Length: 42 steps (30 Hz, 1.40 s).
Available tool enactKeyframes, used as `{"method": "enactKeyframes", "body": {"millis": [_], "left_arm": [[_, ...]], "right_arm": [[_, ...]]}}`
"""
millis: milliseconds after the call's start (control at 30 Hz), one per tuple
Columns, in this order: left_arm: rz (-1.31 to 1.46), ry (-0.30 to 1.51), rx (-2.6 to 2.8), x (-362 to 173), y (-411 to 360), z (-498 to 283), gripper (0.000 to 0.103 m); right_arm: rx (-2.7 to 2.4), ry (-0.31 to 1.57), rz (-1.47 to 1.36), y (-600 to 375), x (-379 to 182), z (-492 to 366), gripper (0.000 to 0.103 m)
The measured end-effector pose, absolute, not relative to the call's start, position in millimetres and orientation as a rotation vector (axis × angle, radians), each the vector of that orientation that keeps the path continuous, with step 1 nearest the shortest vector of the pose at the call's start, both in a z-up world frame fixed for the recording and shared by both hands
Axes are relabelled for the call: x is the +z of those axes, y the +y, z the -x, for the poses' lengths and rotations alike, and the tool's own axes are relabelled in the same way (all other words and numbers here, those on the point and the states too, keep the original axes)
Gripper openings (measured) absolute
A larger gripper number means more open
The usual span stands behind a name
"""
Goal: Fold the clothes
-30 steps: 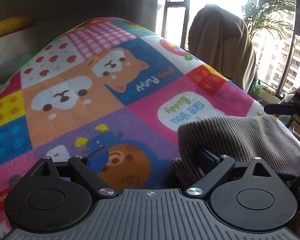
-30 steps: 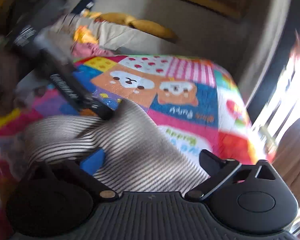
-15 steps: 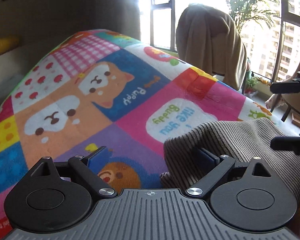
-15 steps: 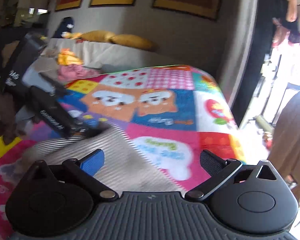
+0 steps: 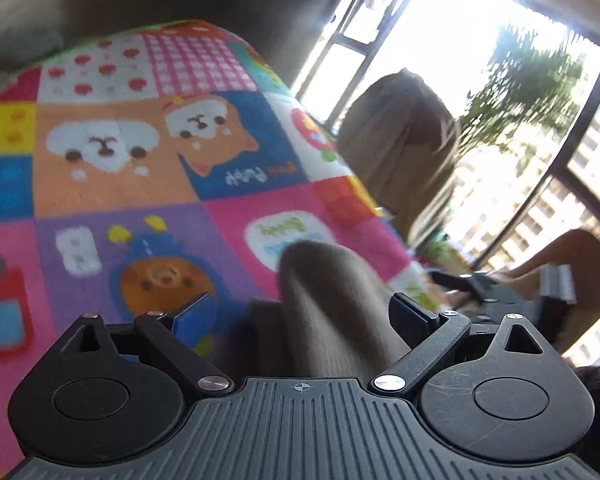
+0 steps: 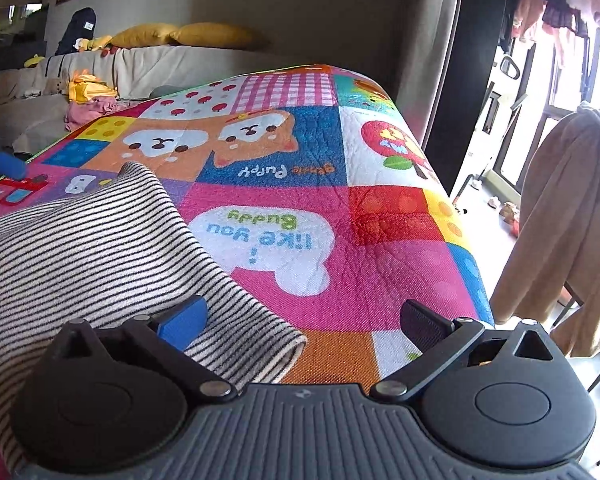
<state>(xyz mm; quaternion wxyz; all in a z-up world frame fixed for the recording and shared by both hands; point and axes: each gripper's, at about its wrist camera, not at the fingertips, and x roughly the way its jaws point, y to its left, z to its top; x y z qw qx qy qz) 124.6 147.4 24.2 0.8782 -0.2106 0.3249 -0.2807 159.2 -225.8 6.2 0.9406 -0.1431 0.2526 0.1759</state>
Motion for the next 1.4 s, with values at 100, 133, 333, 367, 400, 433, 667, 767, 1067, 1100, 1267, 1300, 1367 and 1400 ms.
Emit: {"method": "enactKeyframes", "body": {"millis": [100, 133, 333, 367, 400, 433, 667, 767, 1067, 1100, 1267, 1300, 1367, 1400], "left_arm": [[0.536, 0.724, -0.724, 16.4, 147.8, -89.8, 0.097], [0.546, 0.743, -0.78, 11.0, 142.2, -82.8, 0.097], [0.587, 0.908, -0.802, -29.1, 84.6, -97.2, 0.098], [0.609, 0.92, -0.791, -33.1, 77.9, -103.1, 0.098], [0.633, 0.929, -0.781, -36.8, 71.9, -109.1, 0.098], [0.651, 0.938, -0.775, -38.8, 68.2, -113.7, 0.098], [0.665, 0.938, -0.737, -40.0, 59.1, -126.6, 0.098], [0.684, 0.929, -0.698, -37.6, 67.3, -129.2, 0.098], [0.687, 0.777, -0.501, -10.8, 141.0, -137.4, 0.098], [0.673, 0.769, -0.481, -7.1, 149.1, -136.0, 0.098], [0.595, 0.748, -0.399, 8.6, 178.0, -124.0, 0.099], [0.58, 0.748, -0.392, 10.2, 182.1, -119.8, 0.099], [0.556, 0.753, -0.391, 10.7, 188.3, -112.2, 0.099], [0.546, 0.757, -0.392, 9.7, 191.5, -109.7, 0.099]], "right_arm": [[0.383, 0.542, 0.245, -228.8, 6.3, -164.0, 0.099], [0.394, 0.555, 0.223, -230.5, 6.9, -165.9, 0.097], [0.436, 0.623, 0.093, -243.2, 11.3, -173.1, 0.091], [0.441, 0.629, 0.077, -245.1, 13.3, -173.6, 0.091], [0.452, 0.634, 0.052, -248.1, 16.5, -173.7, 0.089], [0.475, 0.641, 0.005, -253.2, 20.2, -174.2, 0.089], [0.657, 0.688, -0.429, -282.5, 9.9, -206.5, 0.089], [0.679, 0.816, -0.53, -275.8, -17.1, -230.3, 0.092], [0.788, 0.789, -0.337, -219.2, -11.5, -146.4, 0.1], [0.805, 0.761, -0.242, -204.4, -7.0, -127.1, 0.102], [1.066, 0.733, -0.049, -158.6, 6.9, -60.6, 0.103], [1.082, 0.729, -0.013, -159.3, 10.3, -56.3, 0.103], [1.112, 0.718, 0.059, -160.8, 17.2, -47.9, 0.103], [1.127, 0.713, 0.095, -161.5, 20.7, -43.7, 0.103]]}}
